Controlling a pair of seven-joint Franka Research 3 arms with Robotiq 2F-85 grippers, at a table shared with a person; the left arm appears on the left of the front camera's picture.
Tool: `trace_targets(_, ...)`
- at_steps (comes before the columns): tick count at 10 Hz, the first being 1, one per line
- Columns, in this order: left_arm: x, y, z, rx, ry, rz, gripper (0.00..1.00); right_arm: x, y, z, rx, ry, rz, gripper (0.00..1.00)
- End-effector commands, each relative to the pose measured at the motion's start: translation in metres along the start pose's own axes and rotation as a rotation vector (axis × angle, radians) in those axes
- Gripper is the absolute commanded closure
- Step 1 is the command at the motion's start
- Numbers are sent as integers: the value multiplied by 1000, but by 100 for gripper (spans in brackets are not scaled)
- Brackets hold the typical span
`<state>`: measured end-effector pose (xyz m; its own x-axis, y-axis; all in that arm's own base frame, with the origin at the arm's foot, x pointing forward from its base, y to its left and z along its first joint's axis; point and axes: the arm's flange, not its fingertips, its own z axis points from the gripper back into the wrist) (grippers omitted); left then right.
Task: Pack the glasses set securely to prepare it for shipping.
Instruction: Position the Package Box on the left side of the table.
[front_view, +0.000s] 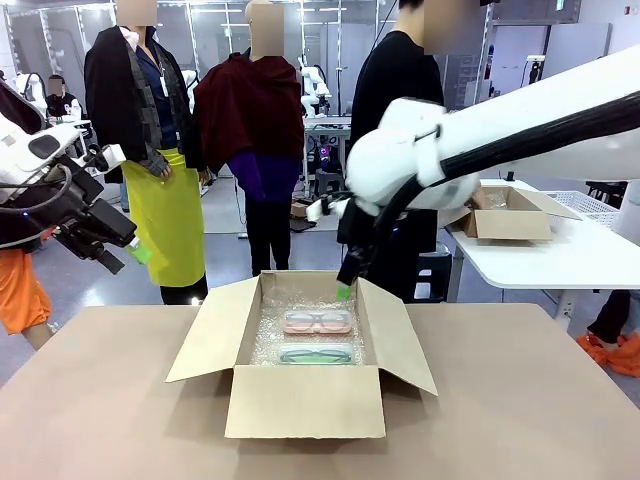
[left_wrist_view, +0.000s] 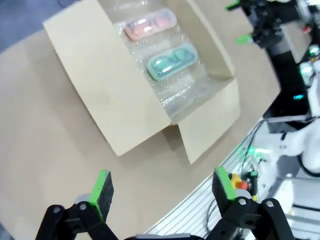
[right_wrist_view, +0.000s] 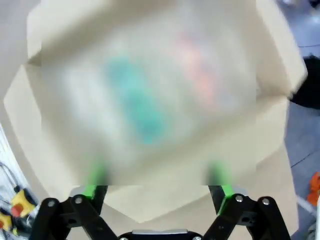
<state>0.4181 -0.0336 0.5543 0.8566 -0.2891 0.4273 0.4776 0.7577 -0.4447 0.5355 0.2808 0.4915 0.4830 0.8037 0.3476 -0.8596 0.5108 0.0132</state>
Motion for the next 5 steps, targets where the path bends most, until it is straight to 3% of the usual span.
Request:
trace_targets(1, 15, 11, -3, -83, 11, 113, 0, -52, 11, 21, -130, -58, -181, 0)
trace_targets(5, 24, 66, -19, -227, -50, 237, 0, -148, -1, 75, -240, -89, -464, 0)
